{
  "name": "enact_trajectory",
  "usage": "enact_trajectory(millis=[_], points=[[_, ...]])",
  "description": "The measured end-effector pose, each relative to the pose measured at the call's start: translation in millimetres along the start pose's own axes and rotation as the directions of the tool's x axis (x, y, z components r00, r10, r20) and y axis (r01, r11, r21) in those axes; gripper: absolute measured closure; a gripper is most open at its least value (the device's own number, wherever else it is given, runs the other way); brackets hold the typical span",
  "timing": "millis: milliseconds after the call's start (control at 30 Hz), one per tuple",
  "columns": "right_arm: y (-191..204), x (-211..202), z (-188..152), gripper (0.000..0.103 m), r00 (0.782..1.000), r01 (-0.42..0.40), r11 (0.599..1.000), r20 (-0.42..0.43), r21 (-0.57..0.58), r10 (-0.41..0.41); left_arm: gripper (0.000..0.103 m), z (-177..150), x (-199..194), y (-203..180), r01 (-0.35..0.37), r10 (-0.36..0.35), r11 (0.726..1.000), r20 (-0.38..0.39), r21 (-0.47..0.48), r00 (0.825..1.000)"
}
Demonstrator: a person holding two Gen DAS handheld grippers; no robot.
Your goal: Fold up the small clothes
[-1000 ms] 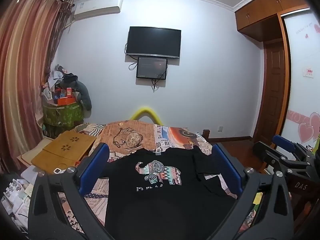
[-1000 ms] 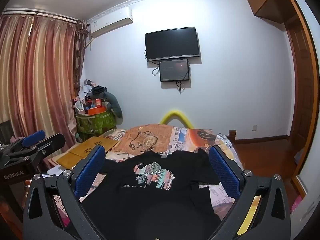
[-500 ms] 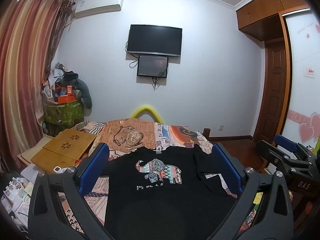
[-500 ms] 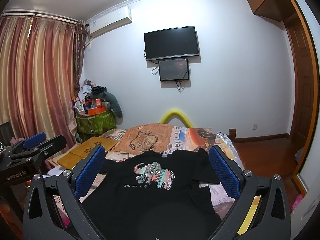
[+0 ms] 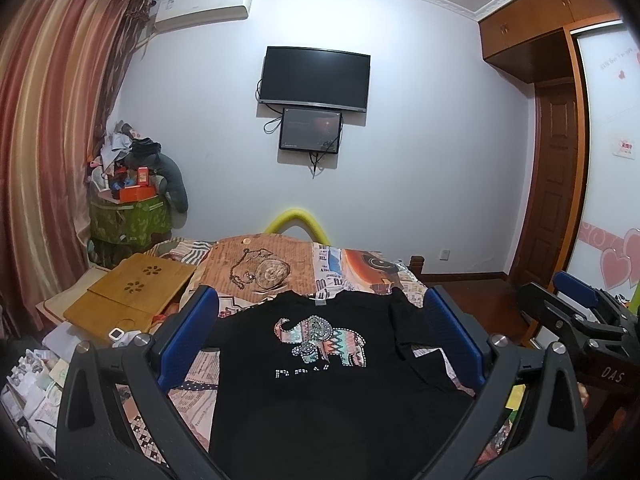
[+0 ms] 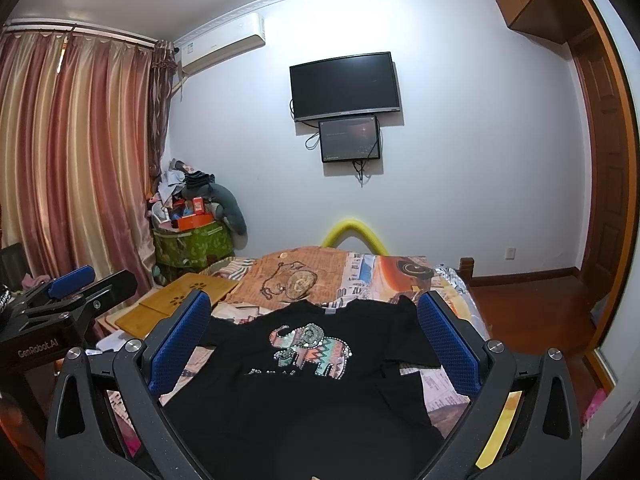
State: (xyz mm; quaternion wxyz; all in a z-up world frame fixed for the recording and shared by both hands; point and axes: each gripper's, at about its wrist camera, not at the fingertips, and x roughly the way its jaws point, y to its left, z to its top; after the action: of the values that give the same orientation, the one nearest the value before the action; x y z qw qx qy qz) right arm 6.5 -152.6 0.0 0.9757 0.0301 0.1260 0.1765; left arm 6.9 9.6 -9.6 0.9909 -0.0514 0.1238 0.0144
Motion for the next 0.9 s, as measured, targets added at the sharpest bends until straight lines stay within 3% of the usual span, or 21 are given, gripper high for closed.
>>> enact_trajectory(millis=[900], points=[[-0.7, 1.2, -0.4, 0.000, 1.000, -0.001, 1.000, -0.006, 0.003, 0.001, 0.000, -2.9, 2.9, 2.9, -0.006, 0.007, 1.000, -0.007, 0.000, 1.000]])
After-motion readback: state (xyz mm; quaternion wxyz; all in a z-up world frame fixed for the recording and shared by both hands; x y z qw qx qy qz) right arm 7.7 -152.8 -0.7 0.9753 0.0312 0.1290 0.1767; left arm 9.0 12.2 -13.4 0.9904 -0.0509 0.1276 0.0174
